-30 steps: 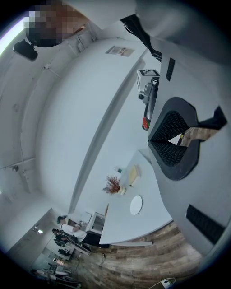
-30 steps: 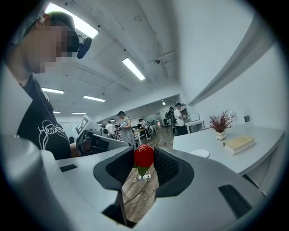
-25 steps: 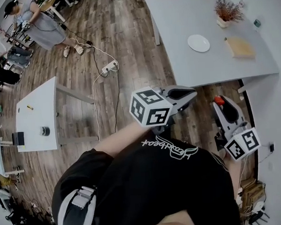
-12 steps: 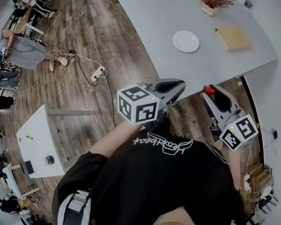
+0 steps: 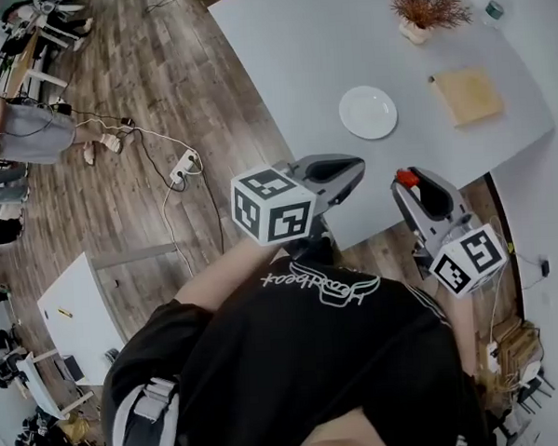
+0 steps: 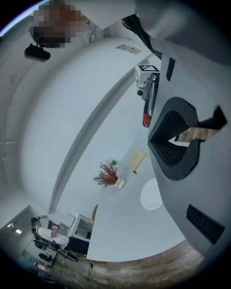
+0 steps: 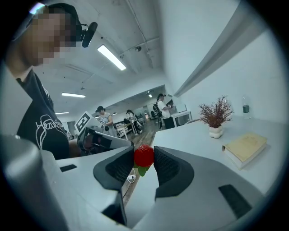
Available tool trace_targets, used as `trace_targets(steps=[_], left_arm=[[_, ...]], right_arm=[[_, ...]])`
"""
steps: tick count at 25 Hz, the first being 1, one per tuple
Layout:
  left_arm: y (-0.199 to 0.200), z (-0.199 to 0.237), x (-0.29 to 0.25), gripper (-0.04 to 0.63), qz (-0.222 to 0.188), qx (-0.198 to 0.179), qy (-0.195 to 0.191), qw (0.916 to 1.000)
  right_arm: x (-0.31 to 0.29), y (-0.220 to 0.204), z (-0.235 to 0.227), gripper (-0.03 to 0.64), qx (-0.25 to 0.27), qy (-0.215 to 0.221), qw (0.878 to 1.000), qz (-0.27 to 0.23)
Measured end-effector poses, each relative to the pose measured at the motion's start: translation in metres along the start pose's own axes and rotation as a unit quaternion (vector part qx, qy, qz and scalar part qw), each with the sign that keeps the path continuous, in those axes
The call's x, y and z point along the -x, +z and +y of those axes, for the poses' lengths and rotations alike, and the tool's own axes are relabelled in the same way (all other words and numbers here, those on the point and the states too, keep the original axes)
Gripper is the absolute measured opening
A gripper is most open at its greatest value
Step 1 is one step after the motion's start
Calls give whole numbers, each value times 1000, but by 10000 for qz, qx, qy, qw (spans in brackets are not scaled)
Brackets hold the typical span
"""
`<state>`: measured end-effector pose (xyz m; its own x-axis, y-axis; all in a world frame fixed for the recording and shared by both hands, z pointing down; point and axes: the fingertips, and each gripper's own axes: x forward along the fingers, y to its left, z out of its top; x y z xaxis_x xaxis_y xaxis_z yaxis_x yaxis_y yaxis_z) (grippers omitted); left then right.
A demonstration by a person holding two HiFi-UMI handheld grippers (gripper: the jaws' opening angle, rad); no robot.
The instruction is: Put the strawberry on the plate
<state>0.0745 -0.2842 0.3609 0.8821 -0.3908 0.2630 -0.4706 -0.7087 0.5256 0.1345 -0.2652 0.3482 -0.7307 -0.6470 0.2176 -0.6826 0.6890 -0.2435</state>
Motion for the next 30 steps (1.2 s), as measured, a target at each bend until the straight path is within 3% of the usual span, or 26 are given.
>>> trace_targets(steps=[9, 17, 30], left_arm=[[26, 57, -24, 6, 213, 52, -186, 9996], [32, 103, -37, 6, 364, 88, -119, 9992], [13, 166, -46, 6, 591, 388, 131, 9974]], right_arm=[[-48, 10, -38, 132, -121, -264, 9995, 100], [-87, 11, -70, 132, -65, -480, 9986, 196], [-163, -49, -144, 132, 26, -839, 9910, 1045]])
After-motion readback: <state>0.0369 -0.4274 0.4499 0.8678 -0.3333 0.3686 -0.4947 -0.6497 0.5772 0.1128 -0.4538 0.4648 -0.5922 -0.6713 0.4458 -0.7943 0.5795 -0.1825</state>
